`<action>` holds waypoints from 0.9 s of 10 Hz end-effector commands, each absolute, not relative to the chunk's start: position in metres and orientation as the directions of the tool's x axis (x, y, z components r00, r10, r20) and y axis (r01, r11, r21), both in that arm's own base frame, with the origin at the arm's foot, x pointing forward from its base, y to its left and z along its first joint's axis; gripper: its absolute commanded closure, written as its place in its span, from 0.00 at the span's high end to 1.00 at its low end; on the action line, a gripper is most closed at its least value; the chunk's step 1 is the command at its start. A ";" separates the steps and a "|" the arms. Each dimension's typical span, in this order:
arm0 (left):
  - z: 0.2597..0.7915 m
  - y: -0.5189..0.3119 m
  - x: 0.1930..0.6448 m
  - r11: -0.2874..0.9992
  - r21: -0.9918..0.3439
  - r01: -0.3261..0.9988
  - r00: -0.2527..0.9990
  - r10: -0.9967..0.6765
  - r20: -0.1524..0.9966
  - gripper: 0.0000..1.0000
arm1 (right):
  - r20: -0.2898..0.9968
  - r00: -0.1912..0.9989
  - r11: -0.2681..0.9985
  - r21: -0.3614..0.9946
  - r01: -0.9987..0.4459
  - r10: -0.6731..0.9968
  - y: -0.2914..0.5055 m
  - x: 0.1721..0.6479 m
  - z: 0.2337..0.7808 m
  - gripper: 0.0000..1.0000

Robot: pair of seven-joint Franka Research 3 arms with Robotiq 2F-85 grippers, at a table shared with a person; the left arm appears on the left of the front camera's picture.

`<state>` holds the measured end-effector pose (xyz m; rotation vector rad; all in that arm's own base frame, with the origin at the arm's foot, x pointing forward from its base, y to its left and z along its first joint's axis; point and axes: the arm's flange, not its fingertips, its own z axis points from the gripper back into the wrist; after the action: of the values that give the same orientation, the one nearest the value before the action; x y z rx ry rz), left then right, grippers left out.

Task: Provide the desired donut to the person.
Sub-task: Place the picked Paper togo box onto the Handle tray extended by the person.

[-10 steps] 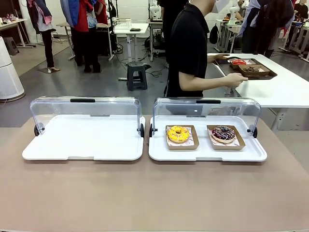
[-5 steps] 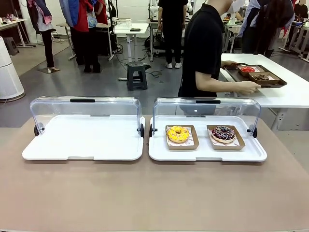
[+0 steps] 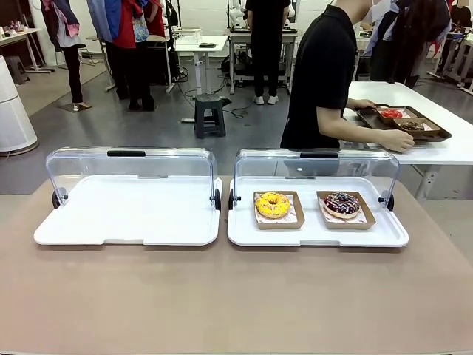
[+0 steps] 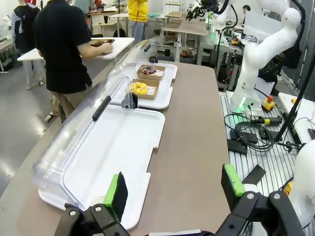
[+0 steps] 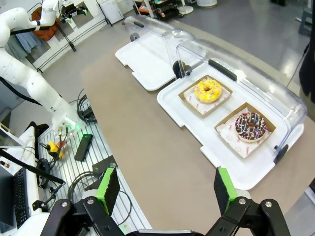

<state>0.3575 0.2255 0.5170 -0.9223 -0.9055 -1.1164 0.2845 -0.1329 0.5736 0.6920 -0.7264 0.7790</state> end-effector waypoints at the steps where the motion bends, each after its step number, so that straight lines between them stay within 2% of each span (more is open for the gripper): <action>1: 0.516 0.226 0.356 0.177 -0.136 0.975 0.187 -0.310 0.932 1.00 | 0.801 0.482 0.506 0.270 -0.820 0.354 -0.132 0.287 0.574 1.00; 9: 0.516 0.226 0.356 0.177 -0.136 0.975 0.187 -0.310 0.932 1.00 | 0.801 0.482 0.506 0.270 -0.820 0.354 -0.132 0.287 0.574 1.00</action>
<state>0.3575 0.2255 0.5170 -0.9221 -0.9050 -1.1164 0.2845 -0.1329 0.5736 0.6919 -0.7264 0.7792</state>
